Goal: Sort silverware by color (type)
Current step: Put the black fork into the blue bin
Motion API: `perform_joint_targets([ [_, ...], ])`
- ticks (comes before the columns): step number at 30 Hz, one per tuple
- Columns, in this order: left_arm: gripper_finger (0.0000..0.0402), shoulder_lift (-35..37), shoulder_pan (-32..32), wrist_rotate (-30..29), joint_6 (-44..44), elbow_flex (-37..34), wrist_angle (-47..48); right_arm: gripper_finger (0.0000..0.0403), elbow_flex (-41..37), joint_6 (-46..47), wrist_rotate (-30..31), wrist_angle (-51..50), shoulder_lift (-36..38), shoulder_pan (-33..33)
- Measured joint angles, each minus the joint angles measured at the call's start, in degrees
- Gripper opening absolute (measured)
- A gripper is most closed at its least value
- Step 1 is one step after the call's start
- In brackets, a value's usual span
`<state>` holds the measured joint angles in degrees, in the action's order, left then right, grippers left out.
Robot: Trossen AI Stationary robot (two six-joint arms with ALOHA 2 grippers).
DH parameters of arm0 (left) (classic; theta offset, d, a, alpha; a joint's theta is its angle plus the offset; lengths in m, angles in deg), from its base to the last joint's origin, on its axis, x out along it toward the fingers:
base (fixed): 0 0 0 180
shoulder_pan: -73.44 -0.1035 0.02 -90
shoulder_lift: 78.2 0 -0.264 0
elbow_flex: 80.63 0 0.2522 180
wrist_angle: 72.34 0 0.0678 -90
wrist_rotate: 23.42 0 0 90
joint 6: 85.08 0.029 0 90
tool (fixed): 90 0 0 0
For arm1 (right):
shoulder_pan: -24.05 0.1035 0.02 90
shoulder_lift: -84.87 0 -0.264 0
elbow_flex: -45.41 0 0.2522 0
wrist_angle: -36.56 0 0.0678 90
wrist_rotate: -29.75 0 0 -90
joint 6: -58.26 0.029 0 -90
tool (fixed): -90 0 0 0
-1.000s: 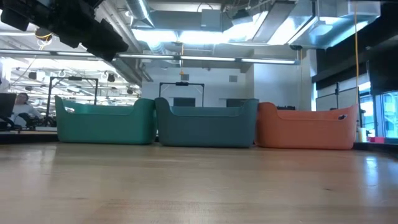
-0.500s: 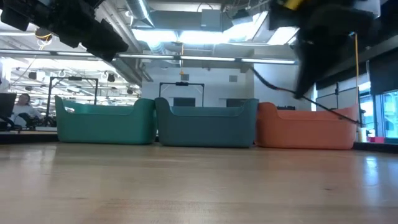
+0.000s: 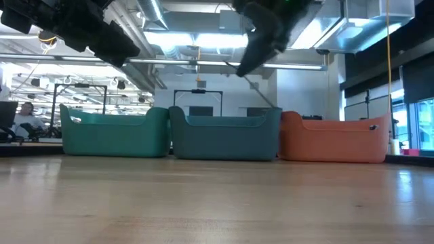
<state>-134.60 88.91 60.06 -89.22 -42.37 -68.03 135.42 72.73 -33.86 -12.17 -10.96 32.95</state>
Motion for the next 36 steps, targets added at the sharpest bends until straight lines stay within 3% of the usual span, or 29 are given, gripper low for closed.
perform_joint_targets([
  [8, 0.0103, 0.0, 0.0, 0.0, 0.0, 0.0, 0.0, 0.0, 0.2, -7.5, -1.5, 8.9, 0.0, -5.6],
  [20, 0.0103, 0.0, 0.0, 0.0, 0.0, 0.0, 0.0, 0.0, 6.3, -9.4, -4.4, 8.0, -0.2, -13.9],
  [36, 0.0103, 0.0, 0.0, 0.0, 0.0, 0.0, 0.0, 0.0, 6.6, -14.8, -4.7, 9.0, -3.3, -21.1],
])
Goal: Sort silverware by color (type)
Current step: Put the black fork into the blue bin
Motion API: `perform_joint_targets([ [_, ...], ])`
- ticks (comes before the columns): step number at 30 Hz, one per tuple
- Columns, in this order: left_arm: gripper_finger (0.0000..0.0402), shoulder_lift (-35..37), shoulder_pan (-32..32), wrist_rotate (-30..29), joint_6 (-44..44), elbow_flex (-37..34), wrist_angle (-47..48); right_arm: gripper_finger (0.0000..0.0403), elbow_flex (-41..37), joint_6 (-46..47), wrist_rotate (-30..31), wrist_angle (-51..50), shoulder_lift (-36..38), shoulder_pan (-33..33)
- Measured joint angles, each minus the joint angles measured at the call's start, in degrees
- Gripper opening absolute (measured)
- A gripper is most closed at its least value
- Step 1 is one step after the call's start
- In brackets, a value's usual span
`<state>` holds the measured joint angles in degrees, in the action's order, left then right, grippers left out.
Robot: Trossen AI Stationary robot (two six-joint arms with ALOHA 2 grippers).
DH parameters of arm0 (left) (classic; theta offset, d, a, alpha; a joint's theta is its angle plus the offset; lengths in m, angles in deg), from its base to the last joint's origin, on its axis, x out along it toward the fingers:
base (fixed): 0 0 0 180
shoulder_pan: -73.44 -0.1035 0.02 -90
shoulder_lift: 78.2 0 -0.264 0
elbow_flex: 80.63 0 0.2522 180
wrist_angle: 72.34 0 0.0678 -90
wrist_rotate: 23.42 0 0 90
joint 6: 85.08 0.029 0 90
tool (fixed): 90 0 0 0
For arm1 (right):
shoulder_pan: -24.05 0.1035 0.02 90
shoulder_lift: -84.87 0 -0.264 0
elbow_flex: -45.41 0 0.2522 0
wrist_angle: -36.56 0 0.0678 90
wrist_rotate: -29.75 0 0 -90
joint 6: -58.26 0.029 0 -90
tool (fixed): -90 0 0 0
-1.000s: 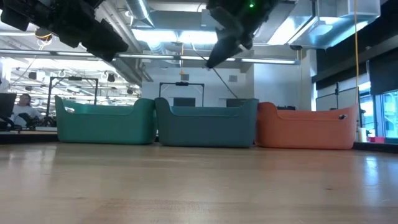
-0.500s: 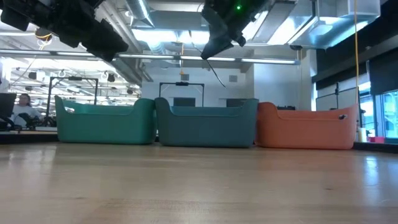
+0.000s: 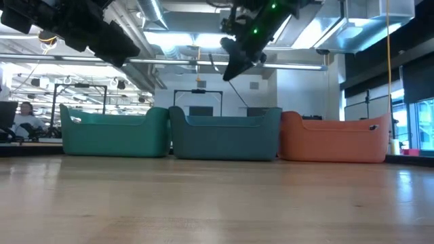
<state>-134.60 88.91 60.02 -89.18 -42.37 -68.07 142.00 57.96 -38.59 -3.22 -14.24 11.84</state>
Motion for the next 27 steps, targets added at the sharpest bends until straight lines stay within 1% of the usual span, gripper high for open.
perform_joint_targets([
  [18, 0.0103, 0.0, 0.0, 0.0, 0.0, 0.0, 0.6, 0.0, 0.0, -2.2, -1.8, 0.7, -9.4, -2.2],
  [27, 0.0103, 0.0, 0.0, 0.0, 0.0, 0.0, 0.6, 0.0007, 0.0, -1.3, -1.8, 1.0, -13.7, -2.5],
])
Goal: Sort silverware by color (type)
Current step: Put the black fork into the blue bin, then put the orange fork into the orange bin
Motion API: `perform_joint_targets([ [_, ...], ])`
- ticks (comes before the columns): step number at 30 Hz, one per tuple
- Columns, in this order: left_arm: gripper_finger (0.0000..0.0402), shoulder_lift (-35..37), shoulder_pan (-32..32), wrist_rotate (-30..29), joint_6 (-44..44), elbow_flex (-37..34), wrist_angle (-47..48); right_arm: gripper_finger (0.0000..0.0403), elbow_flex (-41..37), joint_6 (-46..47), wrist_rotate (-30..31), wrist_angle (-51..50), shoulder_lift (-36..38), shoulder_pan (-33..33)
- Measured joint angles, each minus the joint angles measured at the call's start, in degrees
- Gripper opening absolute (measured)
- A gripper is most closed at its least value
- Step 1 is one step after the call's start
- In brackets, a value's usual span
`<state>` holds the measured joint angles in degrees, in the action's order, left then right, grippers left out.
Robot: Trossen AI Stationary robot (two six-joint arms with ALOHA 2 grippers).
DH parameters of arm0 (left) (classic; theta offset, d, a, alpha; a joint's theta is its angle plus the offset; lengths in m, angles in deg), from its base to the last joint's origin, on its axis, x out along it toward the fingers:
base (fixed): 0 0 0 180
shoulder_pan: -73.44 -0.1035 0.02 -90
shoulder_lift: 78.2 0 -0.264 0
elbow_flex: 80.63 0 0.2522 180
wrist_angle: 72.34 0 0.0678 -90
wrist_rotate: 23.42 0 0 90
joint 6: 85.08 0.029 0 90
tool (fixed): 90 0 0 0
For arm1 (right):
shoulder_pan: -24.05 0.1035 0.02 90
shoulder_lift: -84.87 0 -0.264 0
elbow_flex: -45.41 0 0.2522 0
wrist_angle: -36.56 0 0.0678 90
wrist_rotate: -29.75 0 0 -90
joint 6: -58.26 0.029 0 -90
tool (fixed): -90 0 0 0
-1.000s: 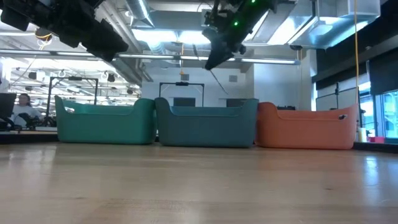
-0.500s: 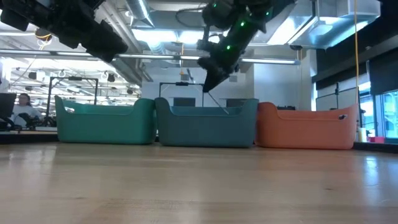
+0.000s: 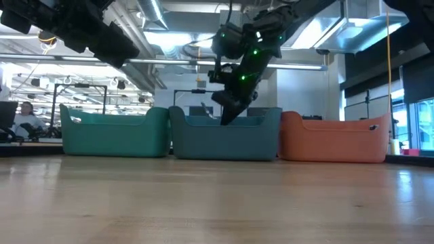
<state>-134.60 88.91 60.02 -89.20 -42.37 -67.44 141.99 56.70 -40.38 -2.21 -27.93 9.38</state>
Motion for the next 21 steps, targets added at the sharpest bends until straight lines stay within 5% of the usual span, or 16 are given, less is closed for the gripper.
perform_joint_targets([
  [10, 0.0103, 0.0, 0.0, 0.0, 0.0, 0.0, 0.2, 0.0091, 0.8, 2.5, 0.6, -0.7, 0.4, 0.7],
  [21, 0.0103, 0.0, 0.0, 0.0, -1.6, 0.0, 0.7, 0.0162, 6.6, 8.2, -3.7, -26.0, 13.1, 15.0],
])
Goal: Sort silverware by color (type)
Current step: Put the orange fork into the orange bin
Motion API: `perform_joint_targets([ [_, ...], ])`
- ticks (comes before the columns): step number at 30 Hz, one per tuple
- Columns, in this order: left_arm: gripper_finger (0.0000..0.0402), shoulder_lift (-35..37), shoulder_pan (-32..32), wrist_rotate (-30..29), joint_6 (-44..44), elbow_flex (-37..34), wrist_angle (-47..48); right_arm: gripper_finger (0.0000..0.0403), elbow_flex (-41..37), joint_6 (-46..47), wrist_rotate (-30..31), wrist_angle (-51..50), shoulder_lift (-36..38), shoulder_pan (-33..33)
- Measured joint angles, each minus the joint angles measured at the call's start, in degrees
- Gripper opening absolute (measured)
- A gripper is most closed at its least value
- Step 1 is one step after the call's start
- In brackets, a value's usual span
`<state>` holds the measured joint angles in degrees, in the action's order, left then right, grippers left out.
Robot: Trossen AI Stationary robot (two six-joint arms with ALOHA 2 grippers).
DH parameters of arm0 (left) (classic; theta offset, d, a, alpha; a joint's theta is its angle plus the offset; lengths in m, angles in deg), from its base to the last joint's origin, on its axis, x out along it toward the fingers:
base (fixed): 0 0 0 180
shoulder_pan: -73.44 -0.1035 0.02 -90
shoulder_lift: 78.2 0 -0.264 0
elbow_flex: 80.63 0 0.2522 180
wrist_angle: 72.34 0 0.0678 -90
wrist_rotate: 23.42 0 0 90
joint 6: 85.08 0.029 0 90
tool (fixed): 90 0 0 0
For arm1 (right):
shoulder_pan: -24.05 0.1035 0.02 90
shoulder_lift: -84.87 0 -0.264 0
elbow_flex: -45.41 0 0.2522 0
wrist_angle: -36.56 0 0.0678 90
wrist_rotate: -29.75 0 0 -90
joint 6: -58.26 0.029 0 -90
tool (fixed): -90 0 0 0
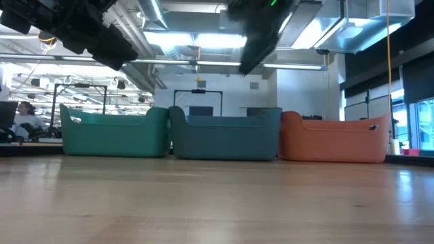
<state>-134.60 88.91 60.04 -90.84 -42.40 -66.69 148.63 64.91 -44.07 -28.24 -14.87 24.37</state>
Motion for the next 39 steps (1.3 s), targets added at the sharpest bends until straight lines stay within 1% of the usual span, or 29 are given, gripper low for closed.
perform_joint_targets([
  [4, 0.0103, 0.0, 0.0, 0.0, -0.1, 0.0, 0.0, 0.0163, -0.5, 9.9, -0.3, -9.2, 3.5, 9.0],
  [7, 0.0103, 0.0, 0.0, 0.0, -0.1, 0.0, 0.0, 0.0163, -2.8, 17.4, -0.4, -12.1, 5.2, 15.8],
  [11, 0.0103, 0.0, 0.0, 0.0, -0.1, 0.0, -0.1, 0.0163, -5.9, 27.0, -2.1, -14.9, 5.4, 23.9],
  [14, 0.0103, 0.0, 0.0, 0.0, -0.1, 0.0, -0.1, 0.0163, -9.1, 32.9, -5.0, -15.1, 5.4, 29.7],
  [18, 0.0103, 0.0, 0.0, 0.0, -0.1, 0.0, -0.1, 0.0163, -13.4, 43.4, -13.5, -15.0, 5.4, 35.7],
  [21, 0.0103, 0.0, 0.0, 0.0, 0.2, 0.0, -0.1, 0.0163, -16.9, 49.9, -15.8, -13.0, 5.4, 40.2],
  [26, 0.0103, 0.0, 0.0, 0.0, 0.3, 0.0, -0.1, 0.0163, -24.7, 54.4, -17.6, -3.3, 5.4, 47.3],
  [29, 0.0103, 0.0, 0.0, 0.0, 0.3, 0.0, -0.1, 0.0163, -28.6, 61.0, -20.8, 2.4, 5.4, 50.2],
  [31, 0.0103, 0.0, 0.0, 0.0, 0.3, 0.0, -0.1, 0.0162, -30.1, 65.6, -22.3, 4.9, 5.4, 52.0],
  [33, 0.0103, 0.0, 0.0, 0.0, 0.3, 0.0, -0.1, 0.0157, -30.8, 68.8, -22.2, 6.2, 5.4, 54.0],
  [39, 0.0103, 0.0, 0.0, 0.0, 0.3, 0.0, -0.1, 0.0124, -32.0, 74.3, -21.3, 8.2, 5.1, 58.1],
])
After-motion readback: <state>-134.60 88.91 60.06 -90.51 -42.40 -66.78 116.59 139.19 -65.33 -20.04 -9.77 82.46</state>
